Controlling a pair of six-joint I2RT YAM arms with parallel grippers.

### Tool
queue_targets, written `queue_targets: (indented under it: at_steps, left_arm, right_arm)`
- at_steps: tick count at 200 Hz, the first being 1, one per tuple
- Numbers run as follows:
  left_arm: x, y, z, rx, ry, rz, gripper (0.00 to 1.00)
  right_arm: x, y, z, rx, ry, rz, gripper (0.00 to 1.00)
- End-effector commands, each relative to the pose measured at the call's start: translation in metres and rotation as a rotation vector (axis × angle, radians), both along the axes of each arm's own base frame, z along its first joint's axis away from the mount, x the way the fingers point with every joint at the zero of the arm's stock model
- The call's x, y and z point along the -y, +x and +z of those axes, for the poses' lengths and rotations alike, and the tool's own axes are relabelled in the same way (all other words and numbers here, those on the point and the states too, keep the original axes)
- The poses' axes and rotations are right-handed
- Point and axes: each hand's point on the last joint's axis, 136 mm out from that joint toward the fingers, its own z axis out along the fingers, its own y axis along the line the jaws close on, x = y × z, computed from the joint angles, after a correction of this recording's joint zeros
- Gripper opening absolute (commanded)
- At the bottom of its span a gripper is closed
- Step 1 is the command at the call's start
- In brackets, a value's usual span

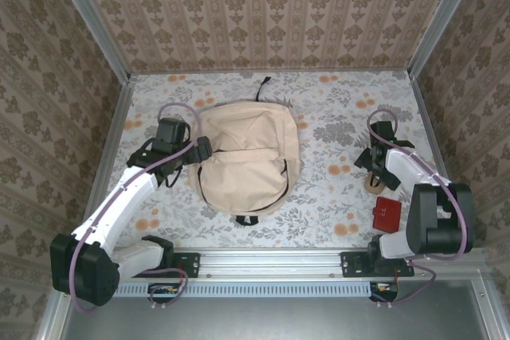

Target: Pack books, pencil case, and school supplies into a backpack

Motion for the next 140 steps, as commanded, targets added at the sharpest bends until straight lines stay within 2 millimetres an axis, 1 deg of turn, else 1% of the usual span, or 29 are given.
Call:
queue_targets:
  at_steps: [1,19,34,58,81,105,114,116,122,140]
  left_arm:
    - [0.003,0.002,0.001,0.009,-0.014,-0.021,1.0]
    - [0.005,0.002,0.001,0.005,-0.019,-0.034,1.0]
    - [0.008,0.002,0.003,0.003,-0.032,-0.05,1.0]
    - [0.013,0.003,0.005,-0.002,-0.074,-0.071,1.0]
    - [0.029,0.005,0.006,-0.015,-0.144,-0.119,0.99]
    - [0.051,0.014,0.006,-0.033,-0.244,-0.158,0.94]
    - [0.059,0.019,0.006,-0.044,-0.284,-0.162,0.9]
    - [0.061,0.02,0.005,-0.048,-0.294,-0.161,0.89]
    - [0.067,0.023,0.004,-0.059,-0.321,-0.164,0.86]
    - [0.084,0.036,0.002,-0.081,-0.388,-0.154,0.78]
  right_arm:
    - [-0.007,0.005,-0.011,-0.025,0.048,0.023,0.85]
    - [-0.007,0.005,-0.015,-0.039,0.046,0.027,0.76]
    - [-0.007,0.005,-0.015,-0.039,0.043,0.034,0.66]
    - [-0.007,0.005,-0.01,-0.038,0.03,0.051,0.62]
    - [-0.013,0.007,0.0,-0.007,0.026,0.089,0.61]
    - [-0.031,0.013,0.013,0.043,0.047,0.152,0.61]
    - [-0.04,0.015,0.014,0.053,0.061,0.179,0.61]
    - [-0.043,0.017,0.02,0.078,0.063,0.188,0.61]
    - [-0.051,0.02,0.026,0.104,0.074,0.214,0.61]
    - [-0.071,0.023,0.035,0.136,0.089,0.27,0.61]
